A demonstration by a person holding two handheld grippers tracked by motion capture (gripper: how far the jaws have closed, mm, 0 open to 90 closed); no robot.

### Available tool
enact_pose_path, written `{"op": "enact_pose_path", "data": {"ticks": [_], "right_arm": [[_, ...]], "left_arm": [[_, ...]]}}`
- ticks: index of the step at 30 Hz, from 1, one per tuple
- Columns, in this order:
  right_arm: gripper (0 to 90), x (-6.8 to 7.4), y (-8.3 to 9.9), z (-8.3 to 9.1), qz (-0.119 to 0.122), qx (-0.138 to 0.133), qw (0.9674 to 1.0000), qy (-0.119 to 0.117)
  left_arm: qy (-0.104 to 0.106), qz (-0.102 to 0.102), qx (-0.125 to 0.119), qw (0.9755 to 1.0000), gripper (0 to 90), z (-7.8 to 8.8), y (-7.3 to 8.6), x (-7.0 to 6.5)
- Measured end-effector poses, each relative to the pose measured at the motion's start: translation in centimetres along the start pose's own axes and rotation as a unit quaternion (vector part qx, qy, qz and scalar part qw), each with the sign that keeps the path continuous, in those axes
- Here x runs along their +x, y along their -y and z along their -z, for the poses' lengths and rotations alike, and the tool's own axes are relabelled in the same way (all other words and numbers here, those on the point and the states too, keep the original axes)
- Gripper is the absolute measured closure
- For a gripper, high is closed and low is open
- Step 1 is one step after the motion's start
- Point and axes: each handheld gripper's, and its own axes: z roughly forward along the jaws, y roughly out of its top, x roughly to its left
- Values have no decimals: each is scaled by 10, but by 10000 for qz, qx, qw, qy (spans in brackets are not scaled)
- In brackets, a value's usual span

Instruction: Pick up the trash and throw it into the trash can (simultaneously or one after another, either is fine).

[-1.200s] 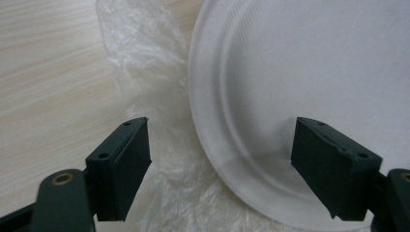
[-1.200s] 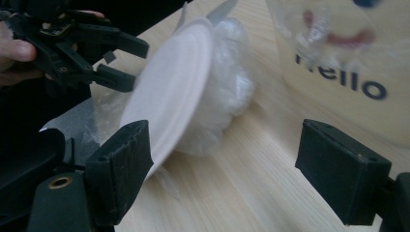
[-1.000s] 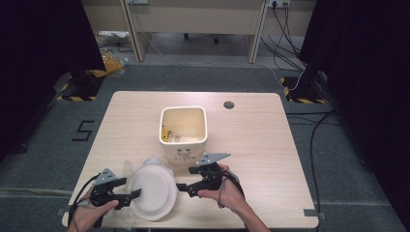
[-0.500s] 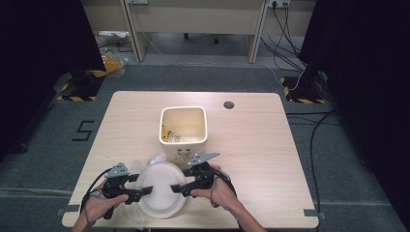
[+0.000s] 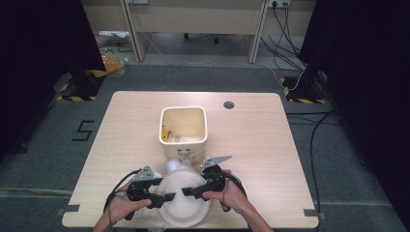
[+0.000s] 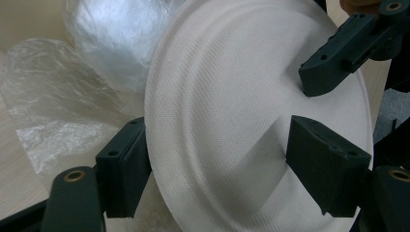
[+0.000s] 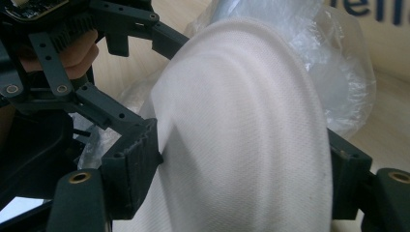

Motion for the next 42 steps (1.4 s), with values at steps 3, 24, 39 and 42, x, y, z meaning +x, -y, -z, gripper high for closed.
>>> {"op": "enact_pose_path", "data": {"ticks": [3, 24, 39, 42], "right_arm": [[302, -2, 5, 7, -51, -26, 10000, 26], [307, -24, 41, 70, -370, -307, 9973, 551], [332, -42, 62, 109, -603, -558, 9925, 905], [335, -45, 66, 119, -664, -627, 9907, 1004]], "left_arm": [[-7, -84, 36, 10000, 266, -8, -4, -10], [56, -175, 98, 9998, 266, -63, -39, -46], [124, -242, 156, 9995, 264, -101, -67, -59], [176, -260, 140, 9994, 263, -110, -73, -63]]}}
